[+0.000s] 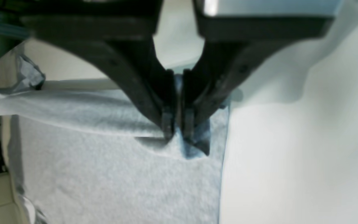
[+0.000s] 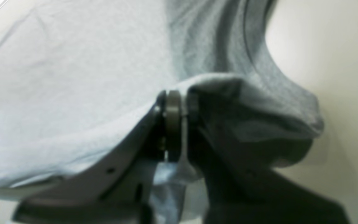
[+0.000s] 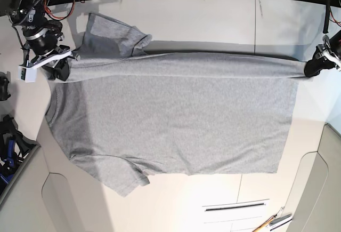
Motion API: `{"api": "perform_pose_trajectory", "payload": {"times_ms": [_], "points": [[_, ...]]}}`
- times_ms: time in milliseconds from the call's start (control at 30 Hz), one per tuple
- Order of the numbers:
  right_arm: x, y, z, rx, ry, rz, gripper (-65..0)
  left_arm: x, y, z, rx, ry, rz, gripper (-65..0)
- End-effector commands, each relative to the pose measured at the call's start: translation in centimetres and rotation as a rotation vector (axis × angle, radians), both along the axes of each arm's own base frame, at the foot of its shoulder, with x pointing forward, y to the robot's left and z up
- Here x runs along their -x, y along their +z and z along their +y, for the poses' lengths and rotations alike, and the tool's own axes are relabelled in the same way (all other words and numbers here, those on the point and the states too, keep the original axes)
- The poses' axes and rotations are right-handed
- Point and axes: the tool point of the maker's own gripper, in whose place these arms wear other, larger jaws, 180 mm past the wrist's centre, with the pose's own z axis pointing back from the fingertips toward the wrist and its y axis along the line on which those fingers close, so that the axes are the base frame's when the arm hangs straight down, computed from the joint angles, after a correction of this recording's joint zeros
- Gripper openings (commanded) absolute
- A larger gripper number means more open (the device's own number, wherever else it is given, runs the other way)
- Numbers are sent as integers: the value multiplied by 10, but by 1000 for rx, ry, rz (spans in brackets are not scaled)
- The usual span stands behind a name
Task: Fold the T-shirt properly
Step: 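Lift both held corners and pull the shirt edge taut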
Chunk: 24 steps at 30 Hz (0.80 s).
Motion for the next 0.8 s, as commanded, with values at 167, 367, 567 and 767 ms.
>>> {"api": "perform_pose_trajectory", "payload": {"times_ms": [167,367,567,767], "points": [[-27,-4,-8,-32,-25,-35,-650,-21,22,12,-61,3,-77,-650],[-39,-2,-10,-38,-29,-51,-650,-23,22,15,-82,7,-81,-650],[-45,3,-11,-37,-30,-68,-650,-23,22,16,-86,8,-79,-650],[-45,3,-11,-37,-30,-69,-650,-26,23,14,-85,5,-88,-650]]}}
